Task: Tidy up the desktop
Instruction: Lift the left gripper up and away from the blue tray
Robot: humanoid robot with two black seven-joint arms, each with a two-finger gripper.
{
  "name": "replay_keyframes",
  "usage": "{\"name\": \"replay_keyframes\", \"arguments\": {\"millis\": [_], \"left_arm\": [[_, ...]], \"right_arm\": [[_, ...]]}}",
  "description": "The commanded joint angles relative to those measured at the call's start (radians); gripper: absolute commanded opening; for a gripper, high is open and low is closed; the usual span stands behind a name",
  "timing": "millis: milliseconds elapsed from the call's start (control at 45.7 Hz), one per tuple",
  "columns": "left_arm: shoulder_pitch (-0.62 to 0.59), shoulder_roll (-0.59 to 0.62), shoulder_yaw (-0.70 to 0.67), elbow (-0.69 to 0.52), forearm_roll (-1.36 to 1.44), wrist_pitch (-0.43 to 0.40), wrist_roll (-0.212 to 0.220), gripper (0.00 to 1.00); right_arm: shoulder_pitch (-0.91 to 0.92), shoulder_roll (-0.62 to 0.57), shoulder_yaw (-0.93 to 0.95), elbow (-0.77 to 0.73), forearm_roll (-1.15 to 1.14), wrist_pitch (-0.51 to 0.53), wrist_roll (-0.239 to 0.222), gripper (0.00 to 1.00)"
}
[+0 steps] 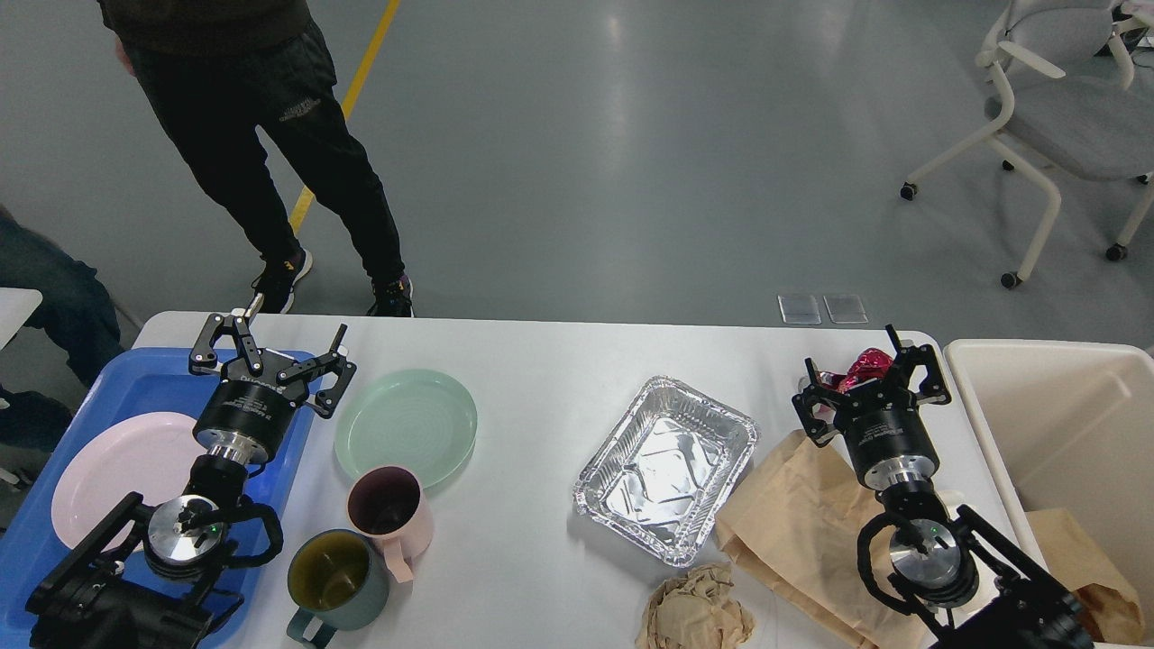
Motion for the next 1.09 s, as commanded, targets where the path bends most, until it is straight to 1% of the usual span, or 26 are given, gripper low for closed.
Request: {"name": "replay_keyframes", "arguments": {"millis": [0, 109, 328, 438, 503, 547, 657, 744, 788, 854, 919, 1072], "left_arm": [[0.01, -0.003, -0.007, 0.0, -0.001, 0.0, -0.001, 0.96], [0.008, 0.002, -0.013, 0.0, -0.001, 0.001, -0.013, 0.96], [0.006, 0.035, -0.008, 0.004, -0.001, 0.009, -0.007, 0.96], [0.006, 0.057, 0.007, 0.011, -0.004, 0.007, -0.013, 0.96], [0.0, 0.092, 0.029, 0.027, -0.005, 0.001, -0.014, 0.96], [-0.013, 0.13, 0.065, 0.043, -0.005, 0.015, -0.011, 0.96], [-0.139, 0.212, 0.222, 0.116, -0.001, 0.017, -0.007, 0.96], [-0.256, 0.276, 0.389, 0.162, -0.001, 0.014, -0.007, 0.96], [-0.309, 0.317, 0.481, 0.167, -0.001, 0.015, -0.004, 0.96], [-0.391, 0.365, 0.623, 0.176, 0.0, 0.017, -0.011, 0.96], [-0.483, 0.387, 0.755, 0.182, 0.002, 0.015, -0.004, 0.96], [-0.708, 0.422, 1.038, 0.184, 0.002, 0.014, -0.001, 0.96]], "right_arm": [[0.0, 0.0, 0.0, 0.0, 0.0, 0.0, -0.001, 1.0], [0.0, 0.001, 0.0, 0.0, 0.0, 0.0, -0.001, 1.0], [0.0, 0.0, 0.0, -0.001, 0.0, 0.0, -0.001, 1.0], [0.0, 0.001, 0.0, -0.001, 0.0, 0.0, 0.0, 1.0], [0.0, 0.0, 0.0, -0.001, 0.0, 0.0, -0.001, 1.0], [0.0, 0.0, 0.0, -0.001, 0.0, 0.0, 0.0, 1.0], [0.0, 0.001, 0.0, -0.001, 0.0, 0.0, 0.0, 1.0], [0.0, 0.001, 0.0, -0.001, 0.0, 0.0, -0.001, 1.0], [0.0, 0.001, 0.0, -0.001, 0.0, 0.0, 0.0, 1.0], [0.0, 0.0, 0.0, -0.001, 0.0, 0.0, 0.0, 1.0], [0.0, 0.0, 0.0, -0.001, 0.0, 0.0, 0.0, 1.0], [0.0, 0.0, 0.0, 0.0, 0.0, 0.0, 0.0, 1.0]]}}
